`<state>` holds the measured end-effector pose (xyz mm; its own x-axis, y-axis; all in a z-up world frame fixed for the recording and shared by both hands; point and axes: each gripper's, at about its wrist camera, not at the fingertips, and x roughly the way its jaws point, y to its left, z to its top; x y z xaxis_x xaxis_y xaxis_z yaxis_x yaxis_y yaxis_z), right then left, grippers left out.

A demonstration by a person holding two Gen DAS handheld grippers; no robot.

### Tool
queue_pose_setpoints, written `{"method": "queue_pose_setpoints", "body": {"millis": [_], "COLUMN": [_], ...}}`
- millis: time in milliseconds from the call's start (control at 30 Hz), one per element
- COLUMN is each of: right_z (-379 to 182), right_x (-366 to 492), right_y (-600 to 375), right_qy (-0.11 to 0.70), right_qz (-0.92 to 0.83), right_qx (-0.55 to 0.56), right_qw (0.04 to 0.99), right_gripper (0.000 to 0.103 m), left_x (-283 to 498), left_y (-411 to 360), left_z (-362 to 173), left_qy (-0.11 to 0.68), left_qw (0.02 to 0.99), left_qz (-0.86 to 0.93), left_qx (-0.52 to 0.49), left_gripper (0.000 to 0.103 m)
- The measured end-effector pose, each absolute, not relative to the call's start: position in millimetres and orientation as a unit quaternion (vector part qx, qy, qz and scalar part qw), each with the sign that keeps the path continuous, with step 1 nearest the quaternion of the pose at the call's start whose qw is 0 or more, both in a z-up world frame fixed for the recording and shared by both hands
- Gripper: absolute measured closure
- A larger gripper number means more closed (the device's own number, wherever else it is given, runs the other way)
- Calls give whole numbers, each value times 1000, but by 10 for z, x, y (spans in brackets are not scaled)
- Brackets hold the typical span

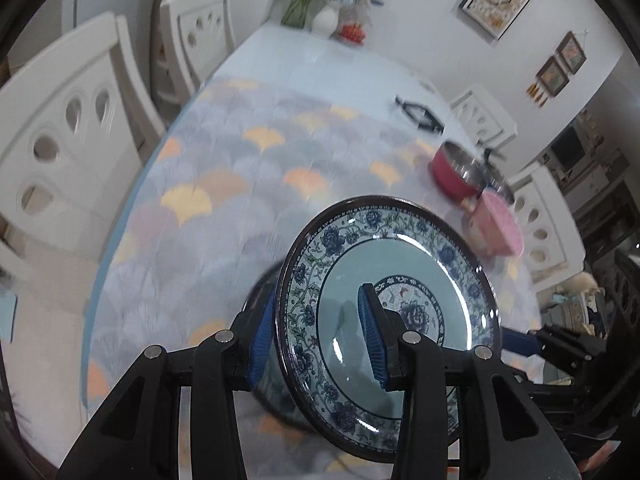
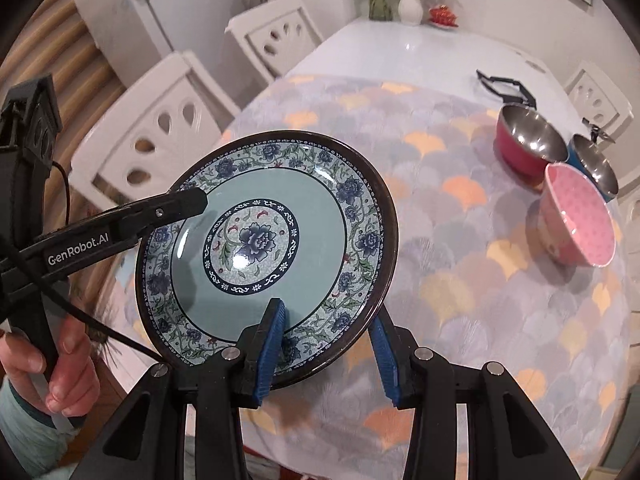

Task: Organize plates and bowls
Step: 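Carry the third plate onto the plate stack and open the right gripper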

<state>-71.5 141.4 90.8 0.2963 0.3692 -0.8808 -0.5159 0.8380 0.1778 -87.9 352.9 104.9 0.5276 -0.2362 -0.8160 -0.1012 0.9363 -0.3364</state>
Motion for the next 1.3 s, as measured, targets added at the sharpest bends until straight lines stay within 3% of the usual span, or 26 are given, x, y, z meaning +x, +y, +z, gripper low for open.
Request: {"method": "queue_pose_setpoints", "body": {"millis": [300, 1300], "right_z": [527, 248], "right_x": [-784, -584], "right_y": [1504, 1475], "right_qy": [569, 609], "right_qz": [288, 258], "right_qx": [-99, -59], "right_qw": [764, 748], "right_gripper": [61, 61], "left_x": [-1056, -916], "left_y": [3435, 3561], "left_z": [697, 527], "left_qy": [530, 535], "left_qw": [839, 821], "left_qz": [-16, 3], "left_qx": [-125, -201], "left_gripper": [66, 66]}}
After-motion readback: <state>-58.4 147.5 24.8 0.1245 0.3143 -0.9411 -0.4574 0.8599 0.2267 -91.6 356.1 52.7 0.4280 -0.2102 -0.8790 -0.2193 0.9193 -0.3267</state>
